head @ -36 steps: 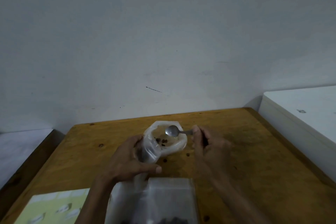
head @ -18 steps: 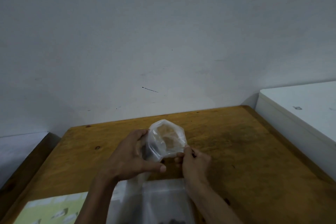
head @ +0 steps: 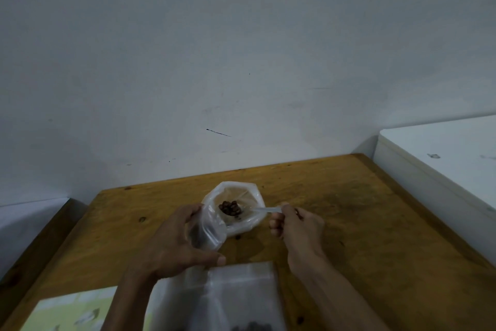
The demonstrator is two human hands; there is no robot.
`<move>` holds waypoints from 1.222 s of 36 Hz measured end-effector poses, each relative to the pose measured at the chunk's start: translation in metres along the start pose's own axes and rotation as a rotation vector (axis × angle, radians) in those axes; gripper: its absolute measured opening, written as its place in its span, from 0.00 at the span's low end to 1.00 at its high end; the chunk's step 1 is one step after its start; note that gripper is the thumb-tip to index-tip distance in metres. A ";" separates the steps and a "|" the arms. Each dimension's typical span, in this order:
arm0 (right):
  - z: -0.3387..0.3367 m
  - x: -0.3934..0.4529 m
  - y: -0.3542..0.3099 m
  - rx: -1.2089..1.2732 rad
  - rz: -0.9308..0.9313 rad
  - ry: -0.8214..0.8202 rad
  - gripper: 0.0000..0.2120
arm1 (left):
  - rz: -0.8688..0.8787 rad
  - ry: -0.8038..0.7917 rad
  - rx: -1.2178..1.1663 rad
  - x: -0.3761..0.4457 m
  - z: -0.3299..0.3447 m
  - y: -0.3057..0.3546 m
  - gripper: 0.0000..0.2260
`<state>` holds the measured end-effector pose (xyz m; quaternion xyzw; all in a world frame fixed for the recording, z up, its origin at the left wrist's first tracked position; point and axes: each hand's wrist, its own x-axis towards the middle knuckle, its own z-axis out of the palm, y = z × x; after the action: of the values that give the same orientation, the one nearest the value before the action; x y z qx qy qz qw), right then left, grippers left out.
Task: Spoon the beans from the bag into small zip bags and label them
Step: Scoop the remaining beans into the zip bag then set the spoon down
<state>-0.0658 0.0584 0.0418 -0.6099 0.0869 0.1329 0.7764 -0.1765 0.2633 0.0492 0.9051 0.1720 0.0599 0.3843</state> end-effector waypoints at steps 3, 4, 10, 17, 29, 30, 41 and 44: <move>-0.002 -0.001 -0.007 0.004 -0.016 -0.009 0.11 | -0.014 -0.006 -0.026 0.001 0.002 -0.001 0.59; -0.003 -0.001 -0.010 0.008 -0.022 -0.013 0.11 | -0.019 -0.005 -0.038 0.000 0.002 -0.002 0.60; -0.009 -0.006 -0.024 0.009 -0.090 -0.048 0.10 | -0.024 0.012 -0.083 0.001 0.004 -0.004 0.59; -0.008 -0.023 -0.035 -0.118 -0.253 -0.140 0.11 | -0.012 0.038 -0.102 0.002 0.005 -0.006 0.58; -0.002 -0.036 -0.025 -0.545 -1.017 -0.210 0.07 | 0.021 0.054 -0.138 0.002 0.004 -0.007 0.53; -0.004 -0.033 -0.025 -0.549 -1.057 -0.164 0.08 | 0.024 0.052 -0.137 0.001 0.004 -0.007 0.54; -0.004 -0.002 0.022 -0.707 -0.807 -0.025 0.12 | 0.058 0.073 -0.151 0.004 0.001 0.005 0.53; -0.001 0.003 0.028 -0.599 -0.688 0.024 0.13 | 0.075 0.090 -0.140 0.004 -0.003 0.010 0.54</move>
<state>-0.0712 0.0636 0.0148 -0.8023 -0.1541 -0.1207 0.5639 -0.1706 0.2599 0.0586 0.8783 0.1504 0.1267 0.4359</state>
